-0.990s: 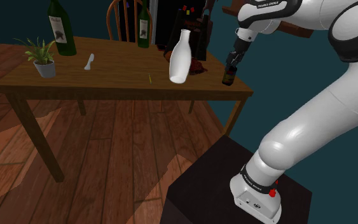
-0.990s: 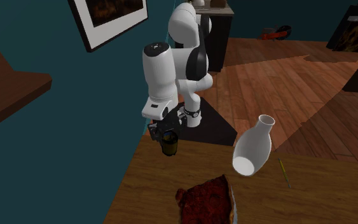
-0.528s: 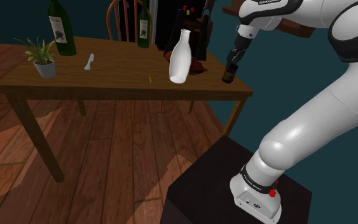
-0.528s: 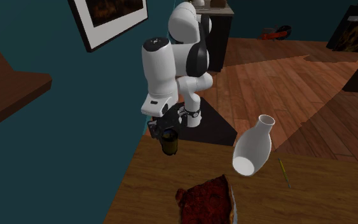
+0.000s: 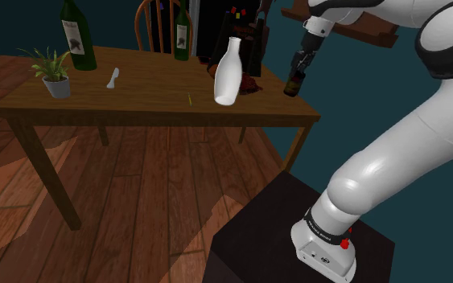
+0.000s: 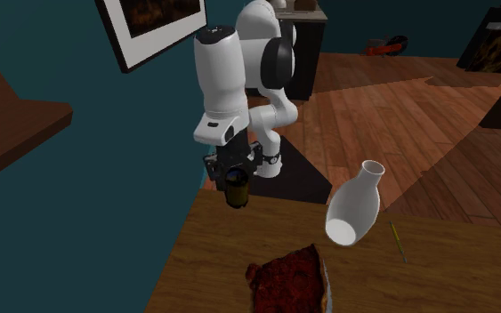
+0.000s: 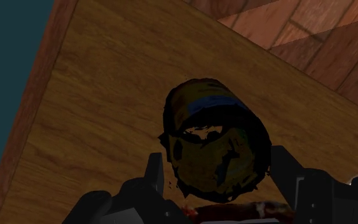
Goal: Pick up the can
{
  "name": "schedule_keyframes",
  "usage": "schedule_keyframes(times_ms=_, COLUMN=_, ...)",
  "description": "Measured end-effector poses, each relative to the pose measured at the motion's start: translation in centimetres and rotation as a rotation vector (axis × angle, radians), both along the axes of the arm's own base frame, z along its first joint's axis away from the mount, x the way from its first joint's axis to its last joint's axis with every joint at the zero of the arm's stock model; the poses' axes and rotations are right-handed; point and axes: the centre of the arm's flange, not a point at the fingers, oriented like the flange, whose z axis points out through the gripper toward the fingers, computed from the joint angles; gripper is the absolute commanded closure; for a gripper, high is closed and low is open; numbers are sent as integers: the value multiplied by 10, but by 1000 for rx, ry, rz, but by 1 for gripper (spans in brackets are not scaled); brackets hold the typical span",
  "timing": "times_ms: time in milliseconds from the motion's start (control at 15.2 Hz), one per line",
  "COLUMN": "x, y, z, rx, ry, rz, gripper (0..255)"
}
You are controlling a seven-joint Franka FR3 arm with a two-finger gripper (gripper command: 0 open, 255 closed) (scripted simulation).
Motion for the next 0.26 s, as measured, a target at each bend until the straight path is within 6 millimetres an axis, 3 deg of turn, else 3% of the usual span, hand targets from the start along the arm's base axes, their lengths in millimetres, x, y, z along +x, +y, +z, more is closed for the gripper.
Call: schedule_keyframes(times_ms=264, x=1, y=0, z=19, rx=0, ry=0, rz=0, gripper=255)
